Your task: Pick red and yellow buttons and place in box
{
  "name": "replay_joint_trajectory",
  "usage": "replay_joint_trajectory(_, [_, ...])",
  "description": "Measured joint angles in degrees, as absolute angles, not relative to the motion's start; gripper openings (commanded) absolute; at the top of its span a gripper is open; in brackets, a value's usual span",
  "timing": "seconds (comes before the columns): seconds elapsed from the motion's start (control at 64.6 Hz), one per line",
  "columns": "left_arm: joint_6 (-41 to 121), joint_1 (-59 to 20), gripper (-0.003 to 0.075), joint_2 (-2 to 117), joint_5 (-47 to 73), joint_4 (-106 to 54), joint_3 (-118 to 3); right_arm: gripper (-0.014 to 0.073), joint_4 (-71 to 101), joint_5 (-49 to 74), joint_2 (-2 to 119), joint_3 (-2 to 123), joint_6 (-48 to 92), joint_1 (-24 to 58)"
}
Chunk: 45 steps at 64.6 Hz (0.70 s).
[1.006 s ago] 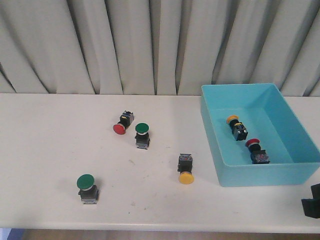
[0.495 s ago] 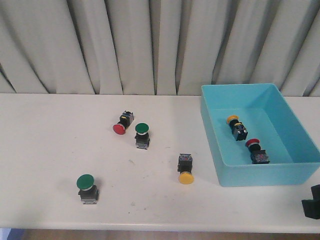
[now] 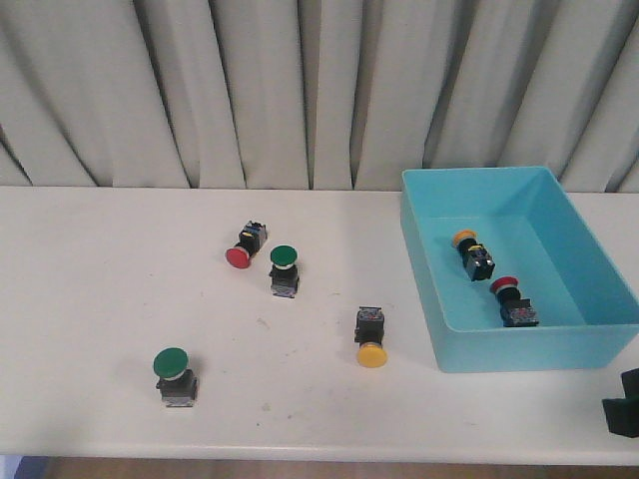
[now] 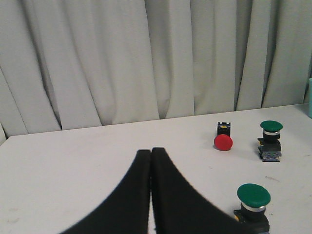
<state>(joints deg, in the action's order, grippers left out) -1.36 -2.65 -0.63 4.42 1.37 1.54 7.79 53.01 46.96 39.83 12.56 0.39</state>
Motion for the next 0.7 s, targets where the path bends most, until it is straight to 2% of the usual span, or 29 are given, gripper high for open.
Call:
replay_joint_trajectory(0.48, [-1.3, -2.7, -0.0007, -0.6, 4.4, 1.4, 1.5, -0.0008, 7.1, 53.0, 45.7, 39.8, 13.0, 0.4])
replay_joint_trajectory(0.696, [-1.3, -2.7, -0.0007, -0.6, 4.4, 1.4, 1.5, -0.0008, 5.2, 43.2, 37.1, 36.3, 14.1, 0.4])
